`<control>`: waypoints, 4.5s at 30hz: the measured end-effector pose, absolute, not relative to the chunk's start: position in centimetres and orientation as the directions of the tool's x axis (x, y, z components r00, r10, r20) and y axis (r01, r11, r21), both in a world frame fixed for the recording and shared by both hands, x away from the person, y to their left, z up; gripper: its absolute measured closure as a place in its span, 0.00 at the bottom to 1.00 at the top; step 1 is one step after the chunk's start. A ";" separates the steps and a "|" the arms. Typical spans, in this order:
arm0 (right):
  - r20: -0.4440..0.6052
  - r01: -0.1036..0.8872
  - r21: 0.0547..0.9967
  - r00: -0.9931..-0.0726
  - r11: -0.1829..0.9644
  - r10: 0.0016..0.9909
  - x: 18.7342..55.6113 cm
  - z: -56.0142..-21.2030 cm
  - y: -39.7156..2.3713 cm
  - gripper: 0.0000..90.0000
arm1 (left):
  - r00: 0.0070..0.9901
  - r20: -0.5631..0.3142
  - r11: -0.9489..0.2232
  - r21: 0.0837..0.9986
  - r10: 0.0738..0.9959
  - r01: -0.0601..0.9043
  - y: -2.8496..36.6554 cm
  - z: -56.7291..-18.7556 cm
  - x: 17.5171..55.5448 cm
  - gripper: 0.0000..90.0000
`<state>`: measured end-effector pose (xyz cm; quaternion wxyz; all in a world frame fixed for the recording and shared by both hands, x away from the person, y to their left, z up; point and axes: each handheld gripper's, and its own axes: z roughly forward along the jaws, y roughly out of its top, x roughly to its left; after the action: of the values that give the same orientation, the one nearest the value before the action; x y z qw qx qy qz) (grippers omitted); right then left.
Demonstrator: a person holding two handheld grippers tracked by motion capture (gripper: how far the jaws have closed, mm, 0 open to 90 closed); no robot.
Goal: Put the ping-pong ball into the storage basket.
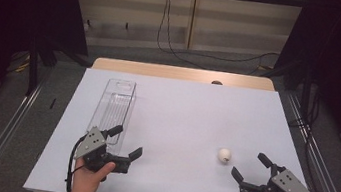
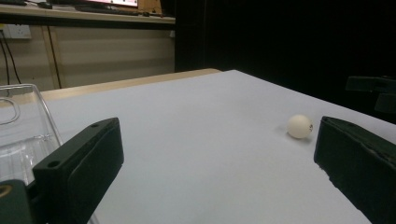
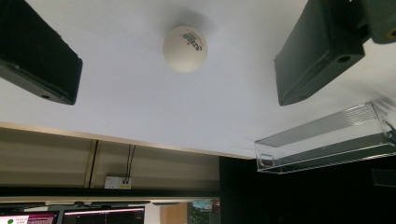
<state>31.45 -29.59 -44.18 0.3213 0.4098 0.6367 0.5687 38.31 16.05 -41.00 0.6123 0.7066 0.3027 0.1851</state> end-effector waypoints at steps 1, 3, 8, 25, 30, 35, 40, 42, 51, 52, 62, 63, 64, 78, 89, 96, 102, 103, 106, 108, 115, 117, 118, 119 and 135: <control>0.056 0.157 0.987 -0.459 0.019 0.886 31.5 -44.2 -29.6 0.01 | 0.750 -0.117 -0.058 0.978 0.651 0.203 15.7 -41.0 38.4 0.02; 0.067 0.156 0.988 -0.453 0.005 0.889 31.5 -44.1 -29.5 0.01 | 0.746 -0.123 -0.057 0.976 0.654 0.211 15.3 -41.0 38.4 0.02; 0.065 0.154 0.988 -0.460 0.007 0.886 31.6 -44.1 -29.5 0.01 | 0.758 -0.123 -0.066 0.975 0.641 0.214 14.3 -40.9 38.4 0.02; 0.063 0.155 0.988 -0.464 0.011 0.884 31.7 -44.0 -29.6 0.01 | 0.791 -0.139 -0.094 0.966 0.596 0.240 10.6 -41.2 39.2 0.02; 0.073 0.154 0.988 -0.453 -0.003 0.889 31.7 -43.9 -29.6 0.01 | 0.801 -0.130 -0.117 0.963 0.584 0.242 9.7 -41.1 39.6 0.02; 0.078 0.159 0.987 -0.454 -0.005 0.888 31.7 -43.9 -29.5 0.01 | 0.808 -0.134 -0.135 0.958 0.574 0.254 8.8 -41.2 40.0 0.02; 0.075 0.158 0.987 -0.458 -0.002 0.886 31.8 -43.9 -29.4 0.01 | 0.813 -0.139 -0.140 0.955 0.566 0.261 7.6 -41.4 40.3 0.02; 0.076 0.157 0.988 -0.462 -0.003 0.884 31.8 -44.0 -29.4 0.01 | 0.816 -0.136 -0.143 0.956 0.562 0.257 7.1 -41.4 40.4 0.02; 0.070 0.159 0.987 -0.473 0.007 0.878 31.9 -43.9 -29.5 0.01 | 0.821 -0.146 -0.158 0.948 0.552 0.275 5.5 -41.7 41.0 0.02; 0.070 0.159 0.987 -0.473 0.007 0.878 31.9 -43.9 -29.5 0.01 | 0.813 -0.164 -0.139 0.948 0.558 0.286 5.2 -41.7 41.0 0.02; 0.070 0.154 0.988 -0.469 0.004 0.880 31.9 -43.9 -29.4 0.01 | 0.823 -0.150 -0.164 0.946 0.548 0.281 4.1 -41.6 41.4 0.02; 0.070 0.156 0.988 -0.472 0.005 0.879 31.9 -43.9 -29.5 0.01 | 0.822 -0.155 -0.161 0.945 0.548 0.286 3.9 -41.6 41.4 0.02; 0.070 0.157 0.988 -0.475 0.006 0.877 31.9 -43.9 -29.5 0.01 | 0.823 -0.159 -0.157 0.945 0.545 0.287 3.8 -41.7 41.5 0.02; 0.070 0.161 0.987 -0.473 0.008 0.878 32.0 -44.0 -29.4 0.01 | 0.823 -0.168 -0.167 0.939 0.543 0.302 2.4 -41.8 42.1 0.02; 0.067 0.157 0.988 -0.478 0.010 0.876 32.0 -43.9 -29.6 0.01 | 0.840 -0.149 -0.206 0.934 0.521 0.293 1.3 -42.0 42.6 0.02; 0.070 0.161 0.987 -0.481 0.009 0.874 32.1 -44.0 -29.5 0.01 | 0.847 -0.141 -0.232 0.927 0.512 0.294 0.5 -41.9 42.7 0.02; 0.076 0.164 0.986 -0.479 0.004 0.875 32.1 -44.0 -29.5 0.01 | 0.842 -0.148 -0.224 0.927 0.518 0.300 0.1 -42.2 43.2 0.02; 0.076 0.164 0.987 -0.480 0.004 0.874 32.1 -44.0 -29.5 0.01 | 0.840 -0.141 -0.235 0.924 0.524 0.301 0.1 -42.1 43.2 0.02; 0.079 0.162 0.987 -0.477 -0.001 0.875 32.1 -43.9 -29.5 0.01 | 0.841 -0.135 -0.246 0.921 0.524 0.301 -0.1 -42.1 43.3 0.02; 0.074 0.161 0.987 -0.481 0.005 0.874 32.2 -44.0 -29.6 0.01 | 0.838 -0.136 -0.245 0.920 0.528 0.305 -0.3 -42.1 43.4 0.02; 0.075 0.161 0.987 -0.481 0.004 0.873 32.2 -43.9 -29.6 0.01 | 0.844 -0.128 -0.246 0.924 0.520 0.292 -1.0 -42.1 43.5 0.02; 0.076 0.157 0.988 -0.476 -0.001 0.876 32.2 -43.9 -29.6 0.01 | 0.846 -0.125 -0.252 0.923 0.518 0.291 -1.1 -42.1 43.6 0.02; 0.078 0.157 0.988 -0.477 -0.002 0.876 32.2 -43.9 -29.6 0.01 | 0.852 -0.128 -0.249 0.925 0.508 0.287 -1.2 -42.2 43.7 0.02; 0.078 0.157 0.988 -0.479 -0.002 0.874 32.2 -43.9 -29.6 0.01 | 0.843 -0.122 -0.263 0.918 0.524 0.296 -1.2 -42.1 43.6 0.02; 0.071 0.161 0.987 -0.485 0.009 0.872 32.2 -43.9 -29.5 0.01 | 0.856 -0.112 -0.277 0.918 0.505 0.284 -2.2 -41.7 43.9 0.02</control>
<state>32.21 -29.52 -43.89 0.3080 0.4034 0.6398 0.5771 43.87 -2.25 -41.75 0.5475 0.7926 0.2487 0.1010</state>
